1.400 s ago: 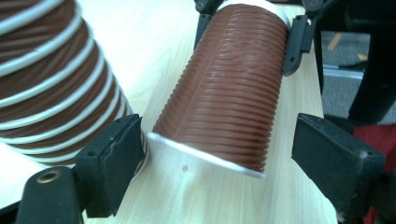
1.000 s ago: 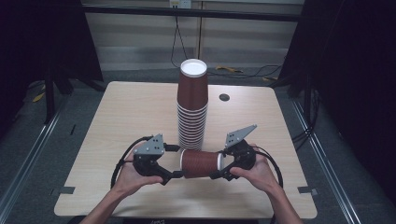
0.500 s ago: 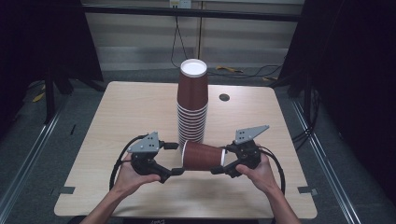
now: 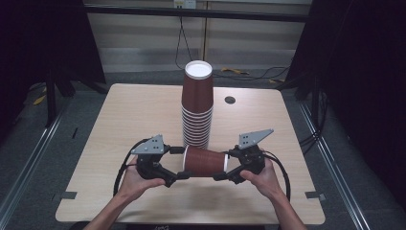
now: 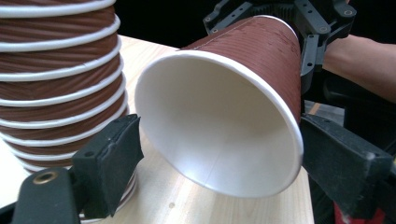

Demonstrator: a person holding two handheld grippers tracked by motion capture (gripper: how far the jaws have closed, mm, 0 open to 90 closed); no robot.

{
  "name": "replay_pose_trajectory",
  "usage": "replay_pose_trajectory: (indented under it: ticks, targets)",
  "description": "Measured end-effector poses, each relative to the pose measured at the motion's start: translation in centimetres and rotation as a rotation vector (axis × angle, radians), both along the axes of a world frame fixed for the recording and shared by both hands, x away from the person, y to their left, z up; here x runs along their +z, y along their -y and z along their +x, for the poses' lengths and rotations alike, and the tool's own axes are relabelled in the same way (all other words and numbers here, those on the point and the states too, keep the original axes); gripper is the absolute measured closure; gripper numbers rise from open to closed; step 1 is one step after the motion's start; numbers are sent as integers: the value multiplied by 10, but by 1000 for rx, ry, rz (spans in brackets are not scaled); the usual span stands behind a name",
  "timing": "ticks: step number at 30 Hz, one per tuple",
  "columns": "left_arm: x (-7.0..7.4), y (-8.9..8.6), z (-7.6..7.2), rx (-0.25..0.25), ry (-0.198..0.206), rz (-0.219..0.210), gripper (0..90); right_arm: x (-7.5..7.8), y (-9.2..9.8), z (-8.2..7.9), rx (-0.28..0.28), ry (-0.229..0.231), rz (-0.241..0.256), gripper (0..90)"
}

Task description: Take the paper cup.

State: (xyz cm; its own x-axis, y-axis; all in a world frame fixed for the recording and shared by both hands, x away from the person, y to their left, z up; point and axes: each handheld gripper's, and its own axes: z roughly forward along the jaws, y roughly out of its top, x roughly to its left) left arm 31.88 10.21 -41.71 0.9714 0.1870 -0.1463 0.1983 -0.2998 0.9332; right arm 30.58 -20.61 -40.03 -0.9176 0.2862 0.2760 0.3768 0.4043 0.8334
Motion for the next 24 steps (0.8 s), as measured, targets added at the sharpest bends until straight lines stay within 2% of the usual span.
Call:
replay_pose_trajectory:
  ticks: [3, 10, 17, 24]
  targets:
    - [-1, 2, 0, 6, -1, 2, 105, 0, -1, 0, 7, 2, 1, 244]
    - [-4, 7, 1, -16, -4, 7, 20, 2, -5, -1, 26, 11, 1, 244]
    - [-4, 11, 0, -38, 5, 8, 24, 2, -9, -2, 44, 16, -6, 244]
    - [-4, 12, -1, -49, 1, -26, 24, 4, -10, -4, 53, 22, 3, 244]
